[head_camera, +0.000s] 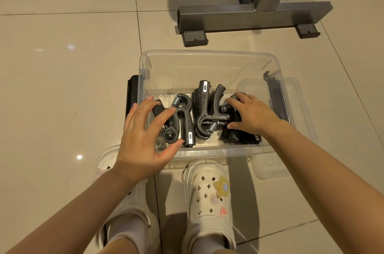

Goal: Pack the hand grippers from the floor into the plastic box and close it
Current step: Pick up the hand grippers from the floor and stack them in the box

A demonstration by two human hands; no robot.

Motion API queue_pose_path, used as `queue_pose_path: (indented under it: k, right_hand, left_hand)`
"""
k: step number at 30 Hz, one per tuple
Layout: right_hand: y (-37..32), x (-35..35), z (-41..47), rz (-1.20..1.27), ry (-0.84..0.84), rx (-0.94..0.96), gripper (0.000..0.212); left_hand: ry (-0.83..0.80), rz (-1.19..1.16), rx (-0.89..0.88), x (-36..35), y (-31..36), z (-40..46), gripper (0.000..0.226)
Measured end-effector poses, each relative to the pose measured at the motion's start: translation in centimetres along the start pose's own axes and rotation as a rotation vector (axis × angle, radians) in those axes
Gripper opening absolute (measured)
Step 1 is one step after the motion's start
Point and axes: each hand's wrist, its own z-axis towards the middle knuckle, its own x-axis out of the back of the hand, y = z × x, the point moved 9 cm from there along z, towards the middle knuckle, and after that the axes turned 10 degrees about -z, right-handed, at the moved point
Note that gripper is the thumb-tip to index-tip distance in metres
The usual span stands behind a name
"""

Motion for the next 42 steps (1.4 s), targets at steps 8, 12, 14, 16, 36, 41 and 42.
queue_pose_path:
  k: [8, 12, 14, 16, 36, 41, 42]
  right_hand:
    - [0.2, 0.5, -0.5, -0.02, 0.039, -0.028, 0.076]
    - [-0.4, 0.3, 0.4, -0.067, -0.008, 0.02, 0.084]
    - [-0.8, -0.1, 0.7, -0.115, -0.041, 0.011, 0.083]
    - [-1.0, -0.2, 0.8, -0.183, -0.035, -0.008, 0.074]
    - [-2.8, 1.9, 0.6, -0.429, 0.142, 0.016, 0.095]
    - [-4.1, 2.0, 1.0, -0.511, 0.174, 0.099, 0.103]
    - [-4.4, 2.1, 1.0, -0.533, 0.187, 0.114, 0.101]
  left_hand:
    - [0.008, -0.004, 0.004, 0.0, 0.0, 0.0, 0.057]
    - [0.009, 0.006, 0.004, 0.0, -0.1, 0.0, 0.057]
    - [0.008, 0.006, 0.006, 0.0, -0.1, 0.0, 0.057]
    - [0.009, 0.009, 0.003, 0.0, -0.1, -0.1, 0.058]
    - [0.036, -0.009, -0.01, 0.0, -0.1, -0.1, 0.058]
    - [0.033, -0.002, -0.014, 0.0, -0.2, -0.1, 0.058]
    - [0.03, -0.001, -0.012, 0.0, -0.2, -0.2, 0.058]
